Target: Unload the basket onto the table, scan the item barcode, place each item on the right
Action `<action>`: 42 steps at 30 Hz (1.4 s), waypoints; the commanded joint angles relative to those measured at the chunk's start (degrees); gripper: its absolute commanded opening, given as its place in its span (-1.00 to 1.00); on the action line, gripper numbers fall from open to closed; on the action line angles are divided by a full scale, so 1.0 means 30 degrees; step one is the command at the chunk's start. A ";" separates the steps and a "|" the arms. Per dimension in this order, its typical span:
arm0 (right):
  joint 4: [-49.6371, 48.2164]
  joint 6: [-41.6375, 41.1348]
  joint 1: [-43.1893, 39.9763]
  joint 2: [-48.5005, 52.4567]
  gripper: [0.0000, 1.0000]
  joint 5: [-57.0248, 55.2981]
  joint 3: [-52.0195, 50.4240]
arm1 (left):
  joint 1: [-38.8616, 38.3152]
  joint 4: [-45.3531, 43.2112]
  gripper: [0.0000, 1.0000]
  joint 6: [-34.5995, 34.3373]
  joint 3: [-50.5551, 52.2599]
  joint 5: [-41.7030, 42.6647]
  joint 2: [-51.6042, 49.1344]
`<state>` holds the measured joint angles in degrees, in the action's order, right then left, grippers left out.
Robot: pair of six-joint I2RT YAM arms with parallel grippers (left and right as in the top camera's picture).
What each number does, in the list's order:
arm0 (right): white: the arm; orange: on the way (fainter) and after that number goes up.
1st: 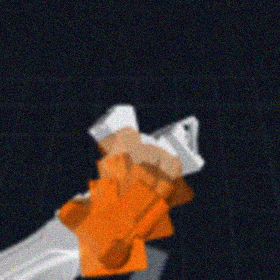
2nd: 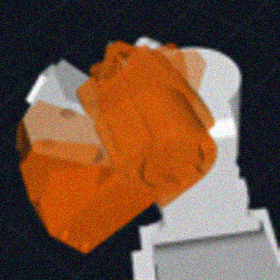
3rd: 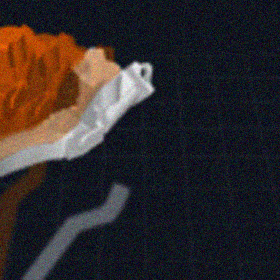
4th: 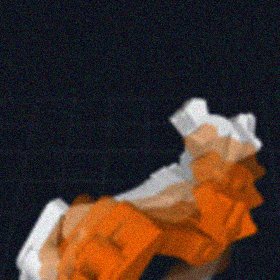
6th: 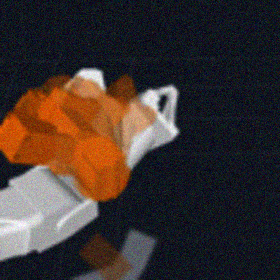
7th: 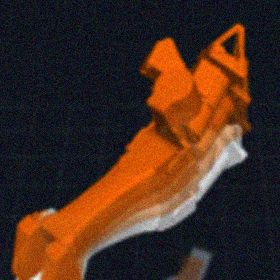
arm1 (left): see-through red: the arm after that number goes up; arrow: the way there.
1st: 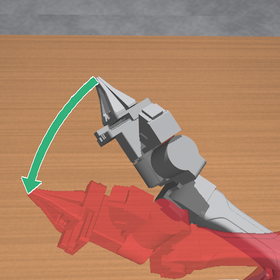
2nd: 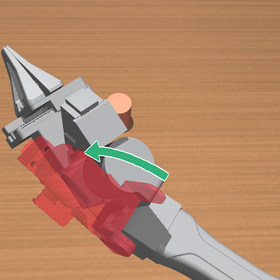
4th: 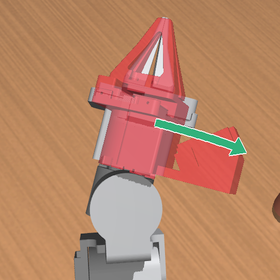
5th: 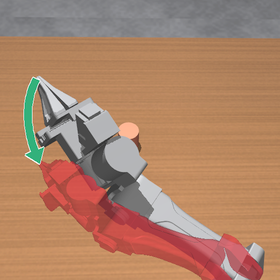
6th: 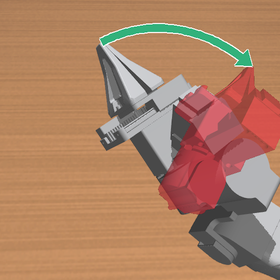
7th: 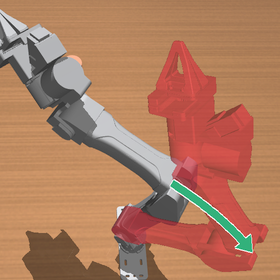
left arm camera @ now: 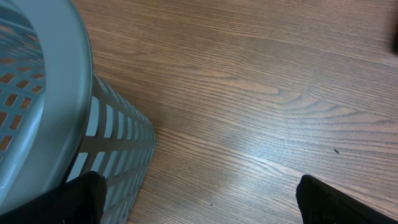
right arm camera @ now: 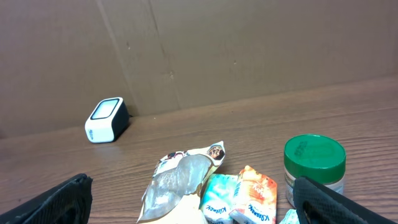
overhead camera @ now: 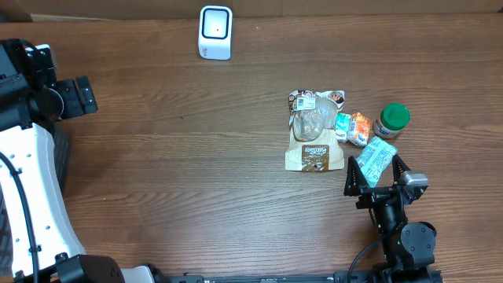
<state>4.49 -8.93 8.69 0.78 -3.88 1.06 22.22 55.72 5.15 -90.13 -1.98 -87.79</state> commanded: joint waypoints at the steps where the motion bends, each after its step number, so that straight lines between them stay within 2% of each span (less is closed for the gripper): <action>1: -0.0080 0.0066 0.0102 -0.0204 1.00 -0.0182 -0.0204 | -0.0270 0.0051 0.99 0.0503 0.0058 0.0022 0.0648; 10: -0.0080 0.0073 0.0102 -0.0204 1.00 -0.0182 -0.0204 | -0.3497 0.0044 0.99 0.0495 0.2076 0.0029 0.5493; 14: -0.0080 0.0073 0.0102 -0.0204 1.00 -0.0182 -0.0204 | -0.4095 -0.0044 0.99 0.0510 0.4466 0.0022 0.8313; 19: -0.0080 0.0066 0.0102 -0.0204 1.00 -0.0182 -0.0204 | -0.4102 -0.1916 1.00 0.0510 0.8531 0.0029 1.1868; 24: -0.0080 0.0073 0.0102 -0.0204 1.00 -0.0182 -0.0204 | -0.4095 -0.6135 0.99 -0.0481 1.2845 0.1202 1.5883; 27: -0.0080 0.0066 0.0102 -0.0204 1.00 -0.0182 -0.0204 | -0.4102 -1.0856 0.99 -0.1909 1.6699 0.3002 1.9059; 29: -0.0080 0.0073 0.0102 -0.0204 1.00 -0.0182 -0.0204 | -0.4131 -1.2764 0.99 -0.3053 1.8520 0.3257 2.0465; 32: -0.0080 0.0066 0.0102 -0.0204 1.00 -0.0182 -0.0204 | -0.4444 -1.4316 0.99 -0.4226 2.0699 0.2987 2.2301; 42: -0.0080 0.0073 0.0102 -0.0204 1.00 -0.0182 -0.0204 | -0.5311 -1.8003 0.99 -0.4874 2.6228 0.1945 2.7562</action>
<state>4.51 -8.95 8.67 0.73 -3.88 1.06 6.72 3.49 -6.87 -15.00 4.73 -8.51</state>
